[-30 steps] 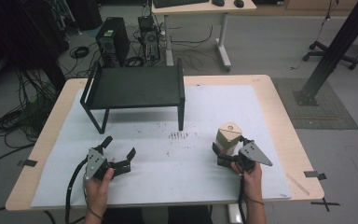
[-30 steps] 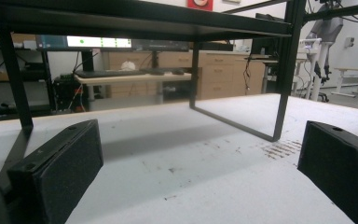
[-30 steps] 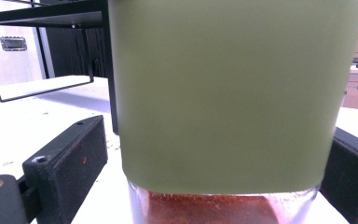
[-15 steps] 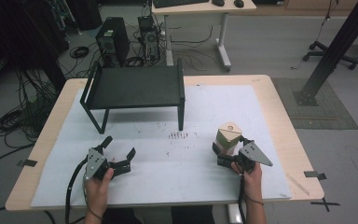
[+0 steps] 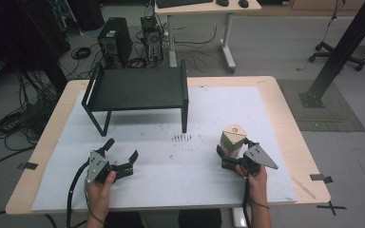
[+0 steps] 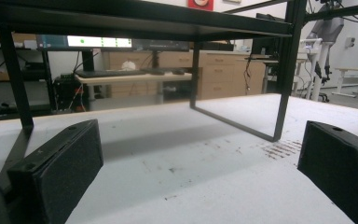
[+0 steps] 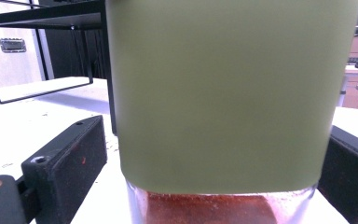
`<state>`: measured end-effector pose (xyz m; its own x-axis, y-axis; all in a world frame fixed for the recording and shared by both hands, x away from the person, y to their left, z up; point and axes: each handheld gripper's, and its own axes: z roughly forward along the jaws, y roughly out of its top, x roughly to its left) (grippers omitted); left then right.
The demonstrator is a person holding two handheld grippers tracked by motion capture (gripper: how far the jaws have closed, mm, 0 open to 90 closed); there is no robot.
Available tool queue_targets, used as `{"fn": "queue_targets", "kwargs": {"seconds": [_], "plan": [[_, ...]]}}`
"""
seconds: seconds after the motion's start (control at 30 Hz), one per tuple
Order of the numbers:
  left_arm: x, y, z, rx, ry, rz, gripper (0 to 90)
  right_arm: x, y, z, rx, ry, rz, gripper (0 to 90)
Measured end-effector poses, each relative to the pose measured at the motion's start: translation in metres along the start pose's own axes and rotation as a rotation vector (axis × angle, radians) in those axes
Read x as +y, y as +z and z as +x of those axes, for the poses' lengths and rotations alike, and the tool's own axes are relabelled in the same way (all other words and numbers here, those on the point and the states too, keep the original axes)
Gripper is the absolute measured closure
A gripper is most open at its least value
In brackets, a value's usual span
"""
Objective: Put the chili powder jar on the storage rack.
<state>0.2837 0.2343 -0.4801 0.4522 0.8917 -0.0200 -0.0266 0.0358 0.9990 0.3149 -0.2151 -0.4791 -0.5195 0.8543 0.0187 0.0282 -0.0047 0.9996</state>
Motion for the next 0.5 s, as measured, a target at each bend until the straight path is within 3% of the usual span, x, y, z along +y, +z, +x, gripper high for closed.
{"fn": "queue_targets", "kwargs": {"seconds": [0.5], "plan": [[0.0001,0.0001,-0.0001,0.004,-0.001,0.001,0.2,0.0001,0.0,-0.0001,-0.001,0.0,-0.002,0.9]]}}
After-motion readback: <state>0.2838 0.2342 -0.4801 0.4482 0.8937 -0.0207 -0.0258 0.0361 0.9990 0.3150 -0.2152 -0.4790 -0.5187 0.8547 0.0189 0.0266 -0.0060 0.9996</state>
